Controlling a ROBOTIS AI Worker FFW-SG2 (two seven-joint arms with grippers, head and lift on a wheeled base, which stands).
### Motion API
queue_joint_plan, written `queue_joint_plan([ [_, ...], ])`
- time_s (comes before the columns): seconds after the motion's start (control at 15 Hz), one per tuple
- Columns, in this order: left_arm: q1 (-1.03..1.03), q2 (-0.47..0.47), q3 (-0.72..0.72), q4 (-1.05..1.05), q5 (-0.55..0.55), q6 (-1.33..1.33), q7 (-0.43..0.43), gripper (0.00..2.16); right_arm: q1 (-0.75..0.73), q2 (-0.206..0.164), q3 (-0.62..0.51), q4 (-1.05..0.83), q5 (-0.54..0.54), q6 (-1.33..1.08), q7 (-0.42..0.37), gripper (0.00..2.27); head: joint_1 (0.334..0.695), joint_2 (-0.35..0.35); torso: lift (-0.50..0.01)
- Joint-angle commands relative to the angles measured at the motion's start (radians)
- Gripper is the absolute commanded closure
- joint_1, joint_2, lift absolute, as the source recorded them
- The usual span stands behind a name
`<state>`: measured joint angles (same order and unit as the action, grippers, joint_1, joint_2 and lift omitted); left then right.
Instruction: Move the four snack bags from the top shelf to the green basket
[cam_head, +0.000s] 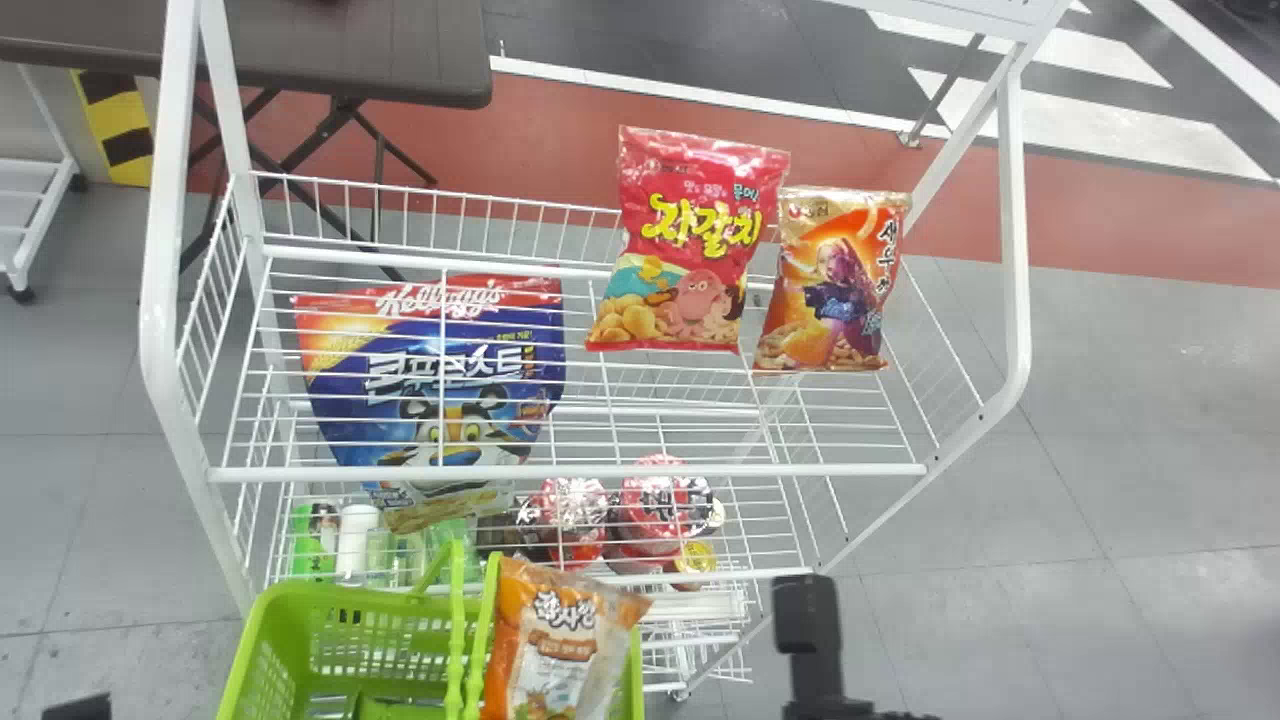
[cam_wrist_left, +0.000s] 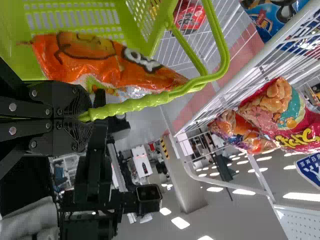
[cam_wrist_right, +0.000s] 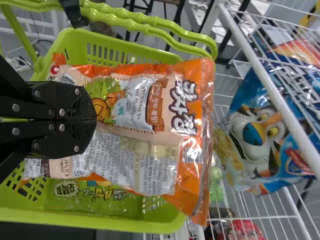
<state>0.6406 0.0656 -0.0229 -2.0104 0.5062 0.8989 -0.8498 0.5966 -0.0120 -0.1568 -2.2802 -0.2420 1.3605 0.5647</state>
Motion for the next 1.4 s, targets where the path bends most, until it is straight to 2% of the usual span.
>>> queue_joint_plan([
  [0.0, 0.004, 0.002, 0.001, -0.001, 0.000, -0.001, -0.002, 1.73, -0.008, -0.003, 0.083, 0.036, 0.064, 0.001, -0.002, 2.19, 0.695, -0.350, 0.000],
  [0.2, 0.004, 0.003, 0.001, -0.002, 0.002, -0.001, -0.002, 1.73, -0.012, -0.031, 0.140, 0.093, 0.098, -0.008, -0.023, 2.19, 0.695, -0.315, 0.000],
  [0.33, 0.004, 0.002, 0.000, -0.001, 0.000, -0.001, -0.002, 1.73, -0.018, -0.037, 0.149, 0.127, 0.098, -0.033, -0.035, 2.16, 0.695, -0.315, 0.000],
  [0.4, 0.002, -0.001, 0.000, -0.001, 0.000, -0.001, 0.000, 1.73, -0.024, -0.036, 0.151, 0.133, 0.090, -0.039, -0.054, 1.77, 0.695, -0.319, 0.000],
  [0.53, 0.002, -0.001, -0.002, -0.001, -0.002, -0.001, 0.000, 1.73, -0.026, -0.037, 0.151, 0.130, 0.090, -0.112, -0.054, 0.00, 0.695, -0.327, 0.000],
  [0.8, 0.002, -0.003, 0.006, 0.001, -0.002, -0.001, 0.002, 1.73, -0.054, -0.034, 0.128, 0.110, 0.087, -0.260, -0.054, 0.05, 0.695, -0.291, 0.000],
  [0.93, 0.001, -0.004, 0.009, 0.001, -0.002, -0.001, 0.002, 1.73, -0.055, -0.028, 0.109, 0.108, 0.084, -0.475, -0.057, 0.05, 0.695, -0.281, 0.000],
  [1.13, -0.009, -0.004, 0.009, 0.010, -0.002, -0.001, 0.006, 1.73, -0.124, -0.025, 0.088, 0.169, 0.076, -0.830, -0.183, 0.05, 0.695, -0.280, 0.000],
  [1.33, -0.026, -0.004, 0.008, 0.032, -0.003, -0.001, 0.009, 1.73, -0.307, -0.023, 0.082, 0.314, 0.098, -0.910, -0.281, 0.05, 0.695, -0.304, 0.000],
])
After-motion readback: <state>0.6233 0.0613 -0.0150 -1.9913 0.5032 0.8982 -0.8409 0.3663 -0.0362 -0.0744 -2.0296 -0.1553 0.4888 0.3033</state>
